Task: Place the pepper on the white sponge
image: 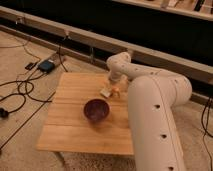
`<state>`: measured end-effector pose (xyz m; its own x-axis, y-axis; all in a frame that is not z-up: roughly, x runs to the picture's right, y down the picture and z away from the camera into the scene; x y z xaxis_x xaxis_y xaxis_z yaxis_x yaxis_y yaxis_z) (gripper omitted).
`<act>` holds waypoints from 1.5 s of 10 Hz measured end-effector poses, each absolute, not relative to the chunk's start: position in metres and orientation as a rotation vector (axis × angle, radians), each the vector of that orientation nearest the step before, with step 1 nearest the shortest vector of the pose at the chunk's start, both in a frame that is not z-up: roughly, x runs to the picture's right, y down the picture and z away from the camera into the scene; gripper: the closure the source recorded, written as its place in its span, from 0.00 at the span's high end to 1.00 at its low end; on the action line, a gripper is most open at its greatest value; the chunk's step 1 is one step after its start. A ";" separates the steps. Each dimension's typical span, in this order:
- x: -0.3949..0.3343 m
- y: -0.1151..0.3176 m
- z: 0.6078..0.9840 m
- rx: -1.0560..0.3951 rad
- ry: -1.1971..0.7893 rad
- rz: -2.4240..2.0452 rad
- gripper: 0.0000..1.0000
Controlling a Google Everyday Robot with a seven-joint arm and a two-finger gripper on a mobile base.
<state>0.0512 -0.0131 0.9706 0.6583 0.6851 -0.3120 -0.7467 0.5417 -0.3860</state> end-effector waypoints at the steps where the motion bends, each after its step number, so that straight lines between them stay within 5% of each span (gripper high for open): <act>1: 0.049 -0.015 0.970 -0.521 0.124 0.848 0.00; 8: 0.040 -0.007 0.976 -0.552 0.112 0.828 0.00; 15: 0.043 0.001 0.976 -0.568 0.124 0.830 0.65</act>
